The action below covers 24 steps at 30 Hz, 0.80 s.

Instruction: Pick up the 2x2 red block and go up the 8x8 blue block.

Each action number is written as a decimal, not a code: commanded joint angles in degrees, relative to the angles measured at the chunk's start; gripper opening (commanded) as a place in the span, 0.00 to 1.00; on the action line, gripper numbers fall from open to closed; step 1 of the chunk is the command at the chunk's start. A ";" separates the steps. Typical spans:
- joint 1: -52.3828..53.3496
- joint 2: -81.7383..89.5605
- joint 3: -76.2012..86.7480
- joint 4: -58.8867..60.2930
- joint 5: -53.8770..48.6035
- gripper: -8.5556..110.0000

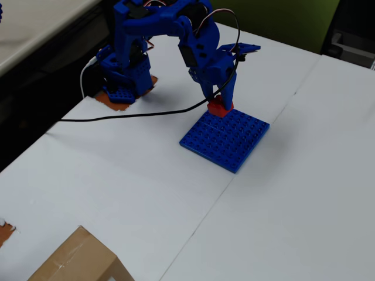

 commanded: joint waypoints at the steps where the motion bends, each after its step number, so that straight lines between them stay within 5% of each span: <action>1: -0.97 0.44 -2.90 -0.88 -6.77 0.17; 24: -2.37 -5.01 -12.83 5.71 -6.42 0.17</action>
